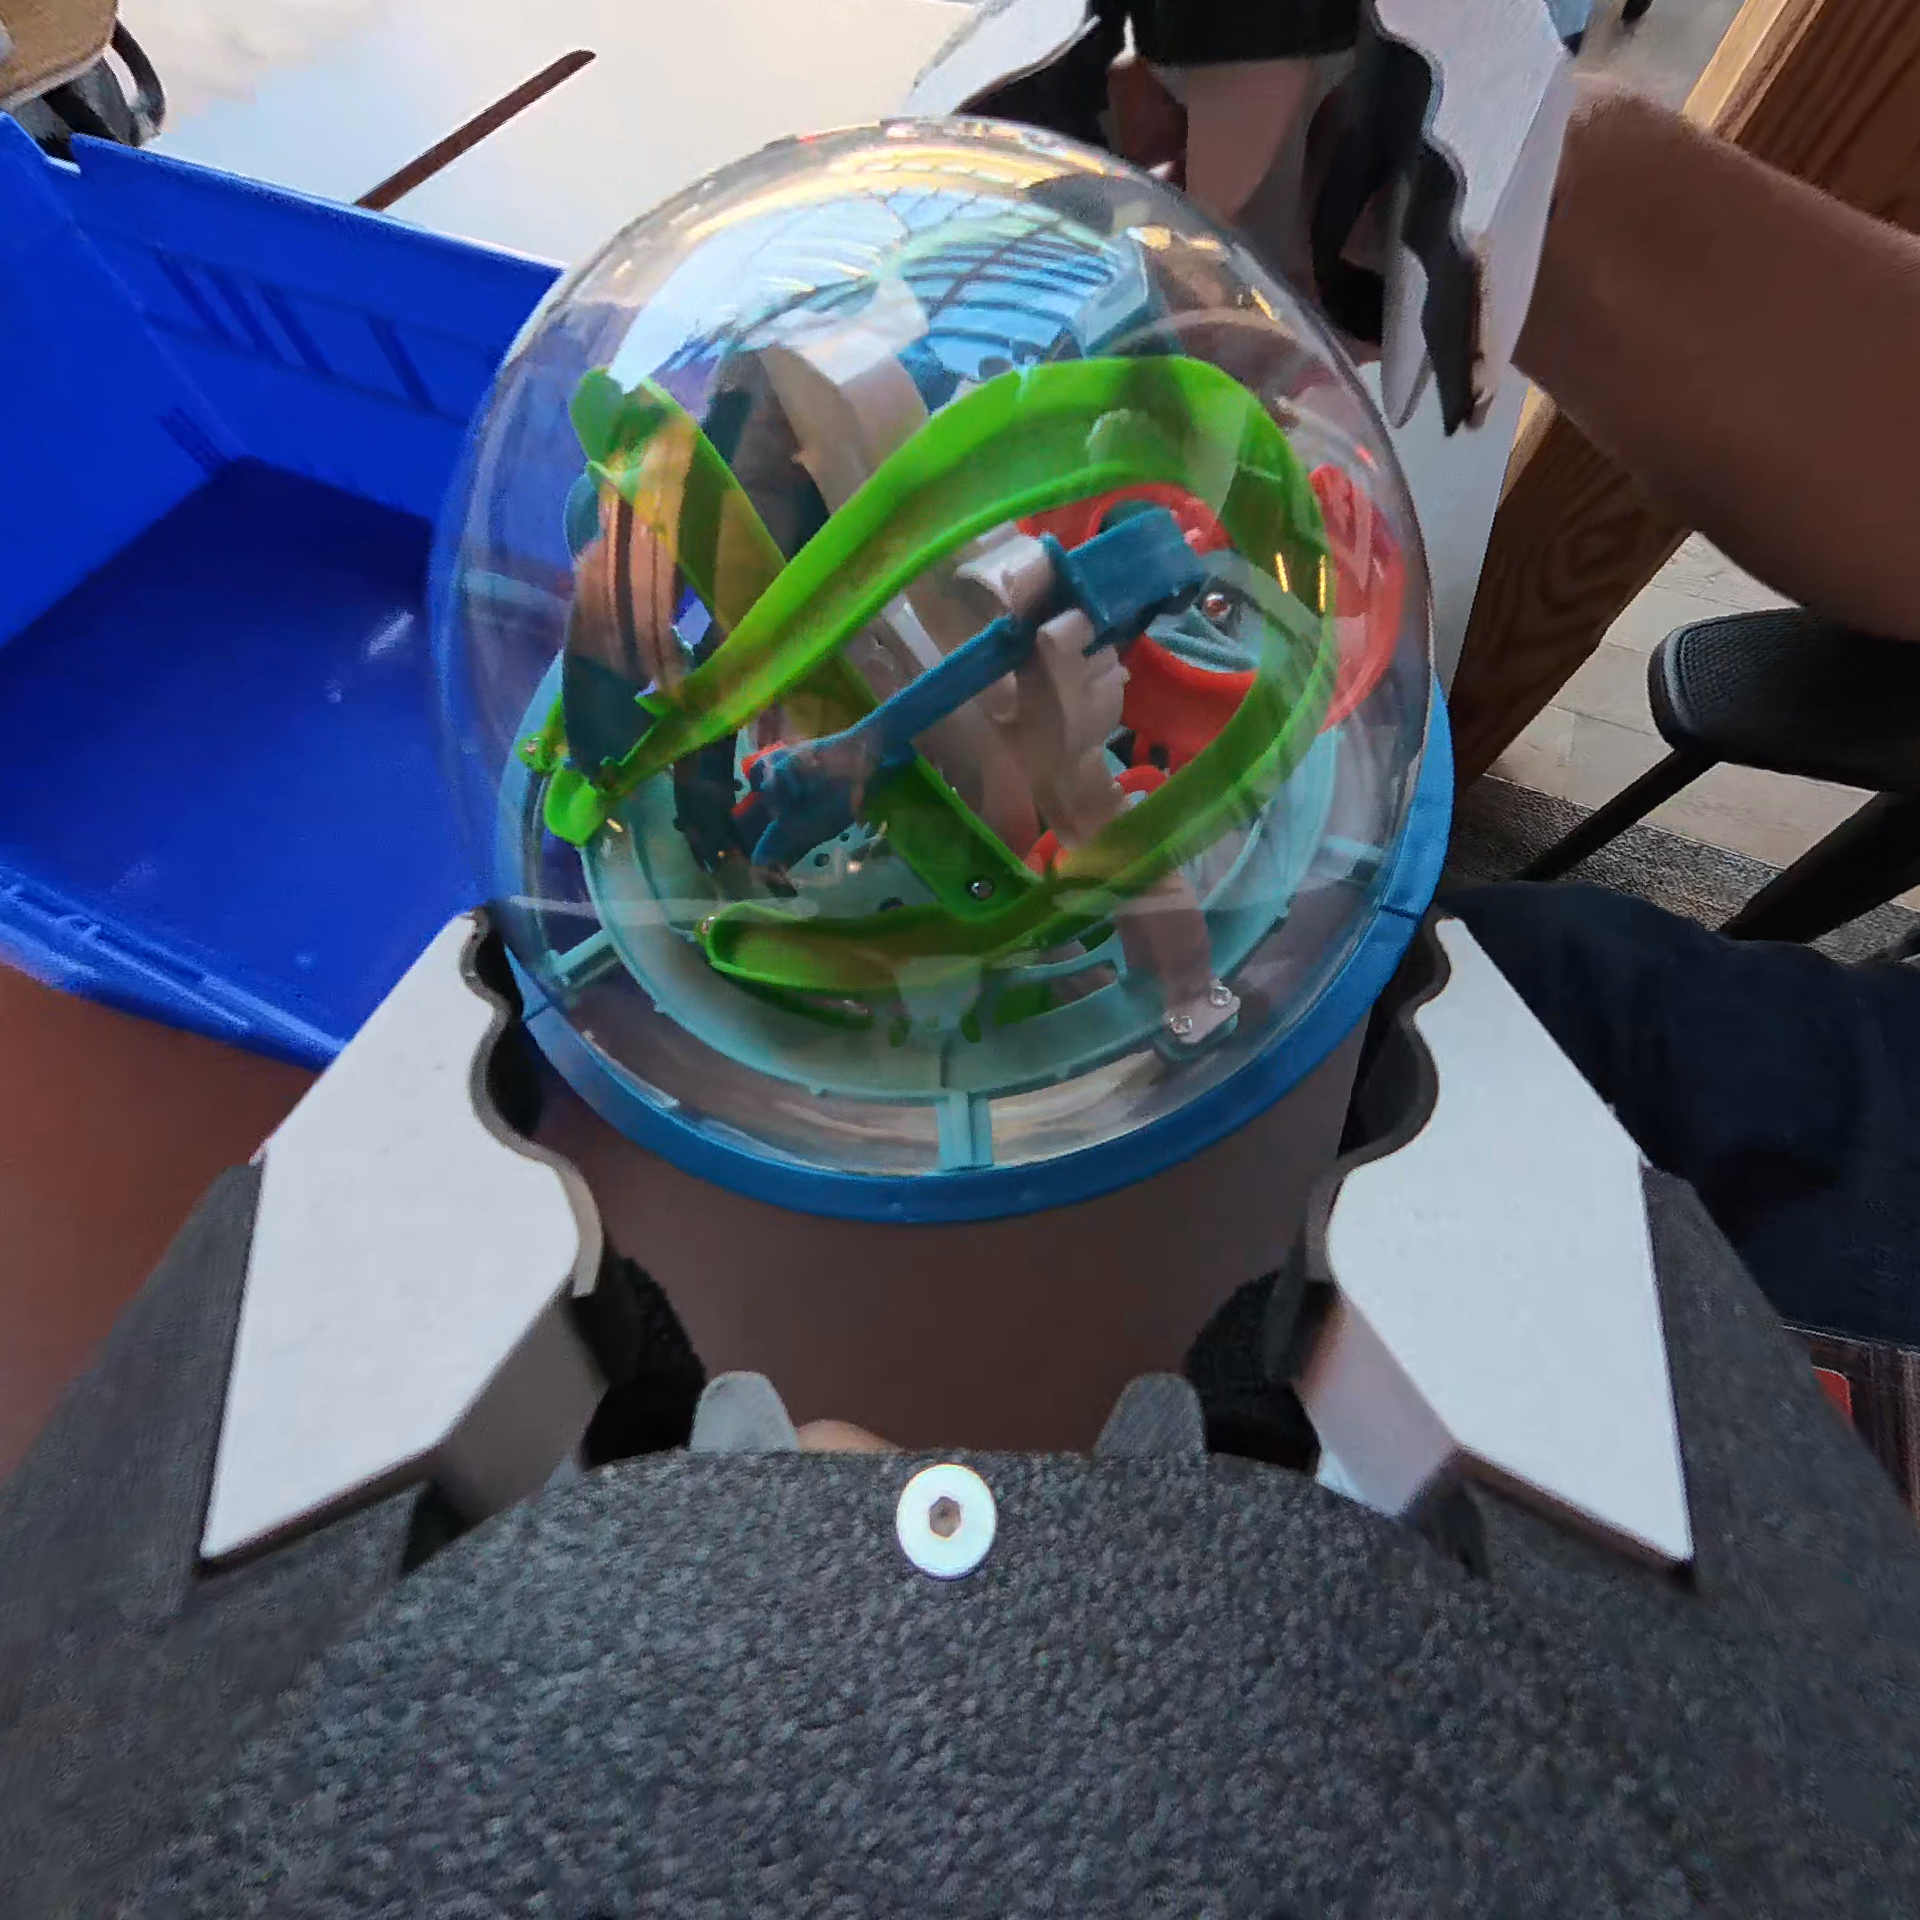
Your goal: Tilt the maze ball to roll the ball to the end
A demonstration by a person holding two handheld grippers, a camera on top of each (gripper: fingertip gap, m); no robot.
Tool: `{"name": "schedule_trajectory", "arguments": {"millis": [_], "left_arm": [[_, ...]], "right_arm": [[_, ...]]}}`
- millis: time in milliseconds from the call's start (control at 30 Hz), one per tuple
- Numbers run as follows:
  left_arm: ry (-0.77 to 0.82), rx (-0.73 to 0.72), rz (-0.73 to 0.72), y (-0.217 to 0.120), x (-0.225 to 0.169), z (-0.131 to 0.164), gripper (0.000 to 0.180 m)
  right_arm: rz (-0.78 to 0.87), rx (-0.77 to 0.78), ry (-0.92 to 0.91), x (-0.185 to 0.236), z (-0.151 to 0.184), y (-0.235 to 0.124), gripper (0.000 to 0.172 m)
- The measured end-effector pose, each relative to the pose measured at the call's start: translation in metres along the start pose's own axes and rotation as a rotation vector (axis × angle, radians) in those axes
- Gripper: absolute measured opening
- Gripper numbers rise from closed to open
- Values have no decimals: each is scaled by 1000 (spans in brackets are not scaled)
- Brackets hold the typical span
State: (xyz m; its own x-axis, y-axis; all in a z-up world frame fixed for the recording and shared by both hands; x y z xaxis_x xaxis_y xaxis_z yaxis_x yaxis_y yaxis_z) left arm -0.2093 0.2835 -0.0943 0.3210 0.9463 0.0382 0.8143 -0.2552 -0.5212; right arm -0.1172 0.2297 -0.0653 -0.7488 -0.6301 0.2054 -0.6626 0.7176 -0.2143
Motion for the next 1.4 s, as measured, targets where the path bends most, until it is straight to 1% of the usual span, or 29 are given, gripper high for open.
{"name": "schedule_trajectory", "arguments": {"millis": [67, 100, 133, 233, 333, 367, 467, 567, 633, 700, 933, 1167, 1233, 1300, 1400], "left_arm": [[-14, -20, -14, -2, 0, 3, 158], [-21, -30, -23, -3, -1, 4, 158], [-24, -42, -31, -3, -1, 5, 158], [-35, -85, -59, -6, -3, 10, 158], [-66, -112, -90, -9, -4, 16, 158], [-75, -116, -95, -10, -5, 18, 158], [-102, -114, -101, -12, -6, 25, 157], [-126, -98, -96, -11, -7, 32, 157], [-126, -78, -90, -8, -10, 36, 156], [-131, -72, -74, -5, -13, 39, 153], [-139, -23, -37, 9, -21, 48, 148], [-108, 57, 52, 23, -47, 61, 143], [-85, 56, 73, 20, -50, 61, 146], [-55, 45, 61, 7, -42, 58, 150], [-47, -26, 61, -24, -21, 32, 155]], "right_arm": [[20, 19, -1, 2, 14, -5, 147], [20, 46, 1, 5, 25, -5, 152], [17, 71, -3, 9, 35, -3, 153], [3, 116, -13, 19, 58, 8, 156], [-7, 140, -10, 24, 69, 25, 155], [4, 153, -20, 22, 69, 30, 156], [28, 125, -49, 21, 62, 41, 156], [54, 87, -54, 19, 52, 42, 152], [75, 61, -55, 18, 44, 38, 143], [80, 73, -63, 19, 42, 33, 141], [71, 47, 11, 18, 33, 20, 144], [28, 29, 58, 20, 22, 3, 145], [14, 29, 62, 20, 23, 0, 144], [7, 20, 73, 19, 23, -1, 143], [-1, 0, 87, 16, 22, 0, 145]]}}
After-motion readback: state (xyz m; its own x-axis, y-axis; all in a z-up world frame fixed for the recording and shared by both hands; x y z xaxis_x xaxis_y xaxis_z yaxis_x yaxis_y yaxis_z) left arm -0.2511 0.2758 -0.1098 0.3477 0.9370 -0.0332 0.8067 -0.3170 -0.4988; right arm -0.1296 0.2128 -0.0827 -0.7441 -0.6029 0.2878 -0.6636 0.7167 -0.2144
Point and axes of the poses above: each gripper's, where its closed fingertips meet, y out along the fingers, z out of its underside, x = y × z across the jaws, the point moved 2 cm from there along -y, back along the fingers, and after that the axes turned 3 degrees about -z, right-handed, at the moved point
